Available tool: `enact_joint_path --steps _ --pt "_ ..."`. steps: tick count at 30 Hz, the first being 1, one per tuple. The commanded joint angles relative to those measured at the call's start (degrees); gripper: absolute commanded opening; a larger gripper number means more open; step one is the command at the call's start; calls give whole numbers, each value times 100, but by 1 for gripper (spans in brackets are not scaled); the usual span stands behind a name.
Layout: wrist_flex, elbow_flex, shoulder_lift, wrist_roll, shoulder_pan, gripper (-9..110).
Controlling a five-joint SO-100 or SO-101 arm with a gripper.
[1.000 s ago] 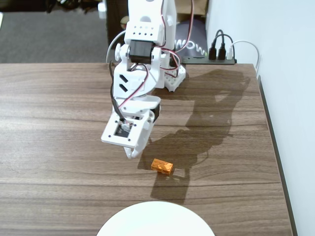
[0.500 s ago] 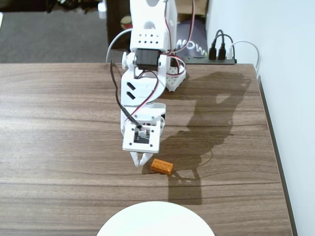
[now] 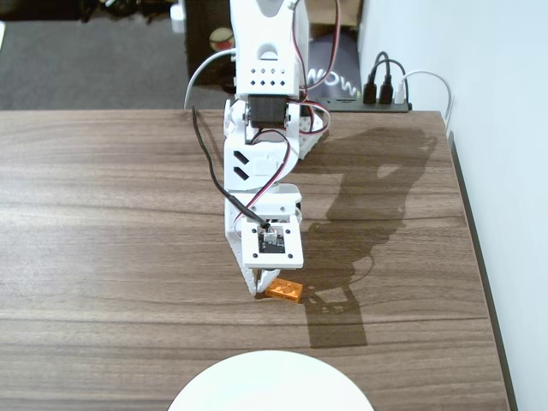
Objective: Grasp a lego block and put it on the plate.
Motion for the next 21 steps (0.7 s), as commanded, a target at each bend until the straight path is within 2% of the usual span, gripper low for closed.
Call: enact_joint_path --steps 1,11,18,21 --pt "-35 26 123 -26 -70 1" --pt "475 26 413 -35 -141 1" --pt "2215 -686 765 -62 -70 1" --pt "2602 -1011 817 -79 -9 1"
